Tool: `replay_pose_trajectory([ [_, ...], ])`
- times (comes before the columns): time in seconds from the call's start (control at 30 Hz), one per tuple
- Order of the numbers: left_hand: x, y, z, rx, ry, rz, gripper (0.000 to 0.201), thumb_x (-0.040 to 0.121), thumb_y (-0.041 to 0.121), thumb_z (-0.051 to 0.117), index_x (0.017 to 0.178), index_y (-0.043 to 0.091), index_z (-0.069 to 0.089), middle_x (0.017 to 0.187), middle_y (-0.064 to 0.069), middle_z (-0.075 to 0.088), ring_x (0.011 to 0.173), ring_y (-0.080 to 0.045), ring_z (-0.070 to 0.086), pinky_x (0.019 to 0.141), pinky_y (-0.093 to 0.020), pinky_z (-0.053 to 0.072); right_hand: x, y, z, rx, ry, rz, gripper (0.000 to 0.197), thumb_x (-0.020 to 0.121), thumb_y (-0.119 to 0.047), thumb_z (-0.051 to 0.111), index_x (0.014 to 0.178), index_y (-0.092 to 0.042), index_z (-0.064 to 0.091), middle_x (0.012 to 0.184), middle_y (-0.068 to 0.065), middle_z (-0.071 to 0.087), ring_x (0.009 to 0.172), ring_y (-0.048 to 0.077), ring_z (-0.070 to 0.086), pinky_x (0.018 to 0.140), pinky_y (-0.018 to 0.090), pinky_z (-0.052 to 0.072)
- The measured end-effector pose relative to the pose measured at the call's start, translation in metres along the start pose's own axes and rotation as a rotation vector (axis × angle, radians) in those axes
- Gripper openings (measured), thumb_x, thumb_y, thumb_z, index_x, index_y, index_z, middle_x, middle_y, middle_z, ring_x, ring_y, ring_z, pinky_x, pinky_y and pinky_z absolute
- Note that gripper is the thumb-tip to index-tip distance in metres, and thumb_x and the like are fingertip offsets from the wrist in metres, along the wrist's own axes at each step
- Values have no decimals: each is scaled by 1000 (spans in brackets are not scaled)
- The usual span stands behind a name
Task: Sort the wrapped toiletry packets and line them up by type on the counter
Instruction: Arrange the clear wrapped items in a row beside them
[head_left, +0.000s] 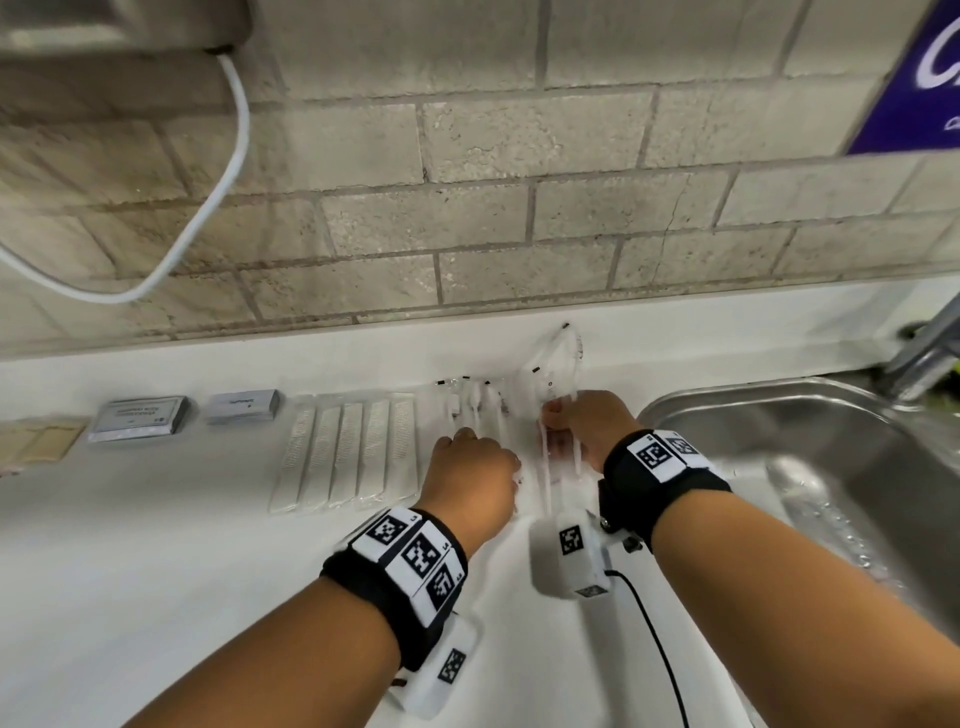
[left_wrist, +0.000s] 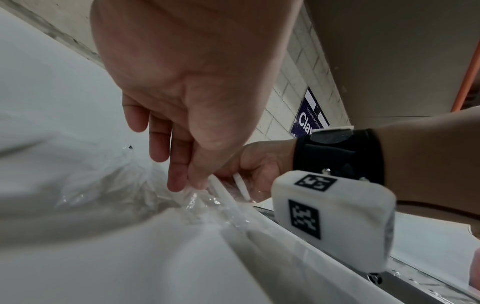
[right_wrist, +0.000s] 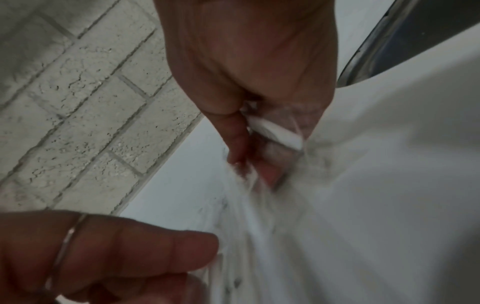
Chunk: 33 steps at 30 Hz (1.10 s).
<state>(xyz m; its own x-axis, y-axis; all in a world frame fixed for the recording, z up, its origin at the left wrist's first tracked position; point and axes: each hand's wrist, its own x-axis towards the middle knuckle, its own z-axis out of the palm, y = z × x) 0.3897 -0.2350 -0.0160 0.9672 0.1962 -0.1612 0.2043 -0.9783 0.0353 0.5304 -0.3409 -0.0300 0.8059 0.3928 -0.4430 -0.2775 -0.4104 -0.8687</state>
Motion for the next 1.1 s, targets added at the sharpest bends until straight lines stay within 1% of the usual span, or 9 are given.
replay_pose_trajectory([
  [0.1,-1,-3,0,-37,25,-4,34,94,28,47,125,30,61,122,1,58,115,-27,47,94,-35,35,3,-5,4,-225,76,-16,11,83,-19,68,79,-14,59,82,8,65,66,20,63,55,28,54],
  [0.2,-1,-3,0,-50,49,-5,33,93,29,50,124,30,62,125,3,56,116,-27,46,96,-36,35,3,-4,1,-313,143,-39,22,83,-27,69,91,-12,54,83,10,64,61,20,61,47,22,45],
  [0.37,-1,-3,0,-56,53,-14,34,94,32,47,124,27,61,127,3,56,119,-26,45,97,-37,32,-3,-1,-11,-270,83,-42,27,89,-33,64,78,-10,55,71,10,63,61,26,60,62,37,52],
  [0.5,-1,-2,-1,-42,41,-28,33,92,30,48,121,25,63,125,2,56,118,-26,46,97,-37,34,-11,0,-18,-114,24,22,24,86,-27,71,92,-7,58,72,14,69,60,25,61,63,37,52],
  [0.63,0,-1,-2,-56,32,-33,32,93,29,49,121,24,63,125,2,56,118,-26,45,97,-37,34,-19,-6,-16,-744,73,-26,59,93,-54,44,58,-7,55,62,13,69,53,25,62,74,34,53],
  [0.77,-2,-4,1,-89,44,-18,34,93,31,49,124,27,62,126,3,56,118,-25,46,97,-36,35,-27,-8,-17,-945,45,-128,32,94,-33,50,108,-9,64,106,10,69,97,27,66,91,38,52],
  [0.83,-4,-5,2,-99,49,-15,35,92,32,50,125,28,61,126,4,55,118,-25,46,96,-36,35,-32,-4,-15,-939,-4,-148,48,87,-27,63,133,-19,52,124,3,63,110,23,62,97,37,50],
  [0.9,-5,-5,3,-106,52,-15,35,92,31,49,125,28,61,127,4,55,118,-25,46,97,-36,35,-33,-1,-13,-992,-17,-167,63,85,-26,67,142,-25,42,133,-1,58,117,20,59,101,35,46],
  [1.1,-6,-4,1,-173,15,-26,41,94,34,49,134,26,53,141,4,47,127,-24,43,102,-38,34,-36,-5,-17,-1041,44,-247,59,88,-38,62,143,-31,41,144,5,41,128,22,47,105,32,38],
])
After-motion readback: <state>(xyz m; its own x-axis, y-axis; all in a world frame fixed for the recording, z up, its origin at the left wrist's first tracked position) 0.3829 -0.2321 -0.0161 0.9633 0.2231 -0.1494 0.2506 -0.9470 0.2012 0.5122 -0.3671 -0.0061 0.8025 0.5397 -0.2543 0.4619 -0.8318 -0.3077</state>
